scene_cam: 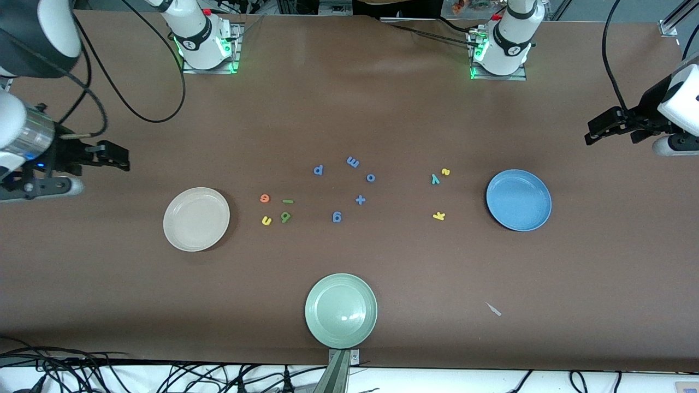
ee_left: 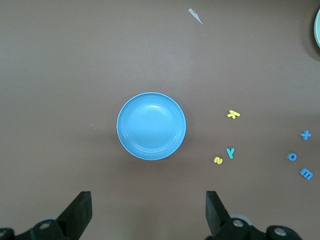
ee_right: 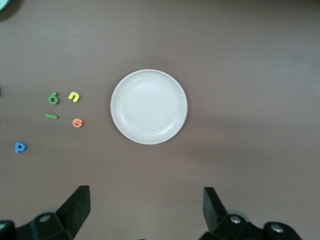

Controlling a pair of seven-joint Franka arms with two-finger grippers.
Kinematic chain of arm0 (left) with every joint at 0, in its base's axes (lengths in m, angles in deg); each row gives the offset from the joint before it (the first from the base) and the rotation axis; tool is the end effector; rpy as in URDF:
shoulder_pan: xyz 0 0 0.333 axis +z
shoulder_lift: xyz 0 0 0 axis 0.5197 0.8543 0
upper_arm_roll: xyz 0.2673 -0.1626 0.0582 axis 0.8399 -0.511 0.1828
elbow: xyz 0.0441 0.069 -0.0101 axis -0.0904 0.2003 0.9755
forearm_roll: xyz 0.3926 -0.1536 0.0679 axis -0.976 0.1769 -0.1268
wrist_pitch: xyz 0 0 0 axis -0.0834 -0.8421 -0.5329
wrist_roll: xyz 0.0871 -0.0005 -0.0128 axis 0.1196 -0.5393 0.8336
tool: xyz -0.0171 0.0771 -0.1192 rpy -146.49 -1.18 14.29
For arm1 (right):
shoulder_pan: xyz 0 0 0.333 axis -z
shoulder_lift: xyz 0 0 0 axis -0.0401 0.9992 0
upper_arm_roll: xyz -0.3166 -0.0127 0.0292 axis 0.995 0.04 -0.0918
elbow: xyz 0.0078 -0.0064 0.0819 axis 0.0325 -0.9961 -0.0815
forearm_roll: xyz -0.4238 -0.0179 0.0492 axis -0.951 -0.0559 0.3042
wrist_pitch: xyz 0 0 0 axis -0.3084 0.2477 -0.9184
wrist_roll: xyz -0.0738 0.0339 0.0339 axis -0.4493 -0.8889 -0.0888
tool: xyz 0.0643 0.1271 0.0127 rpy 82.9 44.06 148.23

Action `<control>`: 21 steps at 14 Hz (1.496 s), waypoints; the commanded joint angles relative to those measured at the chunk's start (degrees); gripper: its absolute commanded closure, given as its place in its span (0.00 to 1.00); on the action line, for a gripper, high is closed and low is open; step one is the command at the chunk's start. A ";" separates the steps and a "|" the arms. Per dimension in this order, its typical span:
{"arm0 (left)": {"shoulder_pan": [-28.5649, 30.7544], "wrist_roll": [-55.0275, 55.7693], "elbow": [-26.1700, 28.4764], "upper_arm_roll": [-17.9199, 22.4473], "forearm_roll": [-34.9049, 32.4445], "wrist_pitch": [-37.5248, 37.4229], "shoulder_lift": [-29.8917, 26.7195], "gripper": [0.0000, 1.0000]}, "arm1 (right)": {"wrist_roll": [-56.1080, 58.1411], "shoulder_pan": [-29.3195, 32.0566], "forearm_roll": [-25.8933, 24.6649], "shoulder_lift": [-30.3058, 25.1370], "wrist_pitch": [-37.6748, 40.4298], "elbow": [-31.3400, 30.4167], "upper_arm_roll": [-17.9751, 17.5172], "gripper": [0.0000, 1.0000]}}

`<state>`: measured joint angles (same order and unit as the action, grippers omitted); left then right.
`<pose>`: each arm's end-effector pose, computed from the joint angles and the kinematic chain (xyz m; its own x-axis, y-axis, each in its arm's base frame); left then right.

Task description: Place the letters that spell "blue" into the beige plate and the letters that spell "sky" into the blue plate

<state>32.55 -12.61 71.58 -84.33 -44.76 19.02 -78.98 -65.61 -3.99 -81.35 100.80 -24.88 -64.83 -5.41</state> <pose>0.5894 -0.0080 0.5634 0.9956 0.0804 -0.0489 0.0823 -0.9959 0.0367 0.6607 0.0756 0.5232 0.9851 0.1450 -0.0921 0.1480 -0.9886 0.0260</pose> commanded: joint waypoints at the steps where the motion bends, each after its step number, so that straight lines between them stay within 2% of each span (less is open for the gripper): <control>1: 0.44 -0.61 0.29 -0.56 -1.35 0.74 0.56 0.00 | -1.08 -0.83 -0.55 1.85 -2.55 0.33 -0.16 0.00; 8: 0.00 -0.35 3.97 -0.56 -0.91 6.61 3.37 0.00 | -4.60 -4.43 1.21 10.38 -8.45 0.33 -0.16 0.00; 11: -0.44 3.87 9.76 -0.73 -0.73 13.03 4.87 0.00 | -7.14 -5.83 1.30 11.79 -9.50 0.33 -0.16 0.00; 14: -0.44 10.60 10.22 -3.88 -0.65 14.71 7.68 0.00 | -8.11 -7.33 1.39 14.33 -12.75 -0.37 -0.16 0.00; 19: -0.62 17.12 10.30 -7.84 -1.08 18.04 11.28 0.00 | -15.39 -10.05 3.06 14.08 -26.70 -13.09 -0.33 0.00; 21: -1.05 24.67 10.22 -9.86 -1.44 22.51 14.44 0.00 | -20.13 -10.32 3.06 12.68 -34.07 -20.20 -2.52 0.00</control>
<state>32.01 5.88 82.26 -92.35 -44.76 37.97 -67.48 -81.70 -14.01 -79.20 116.58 -52.72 -77.21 -6.48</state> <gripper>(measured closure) 0.000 0.000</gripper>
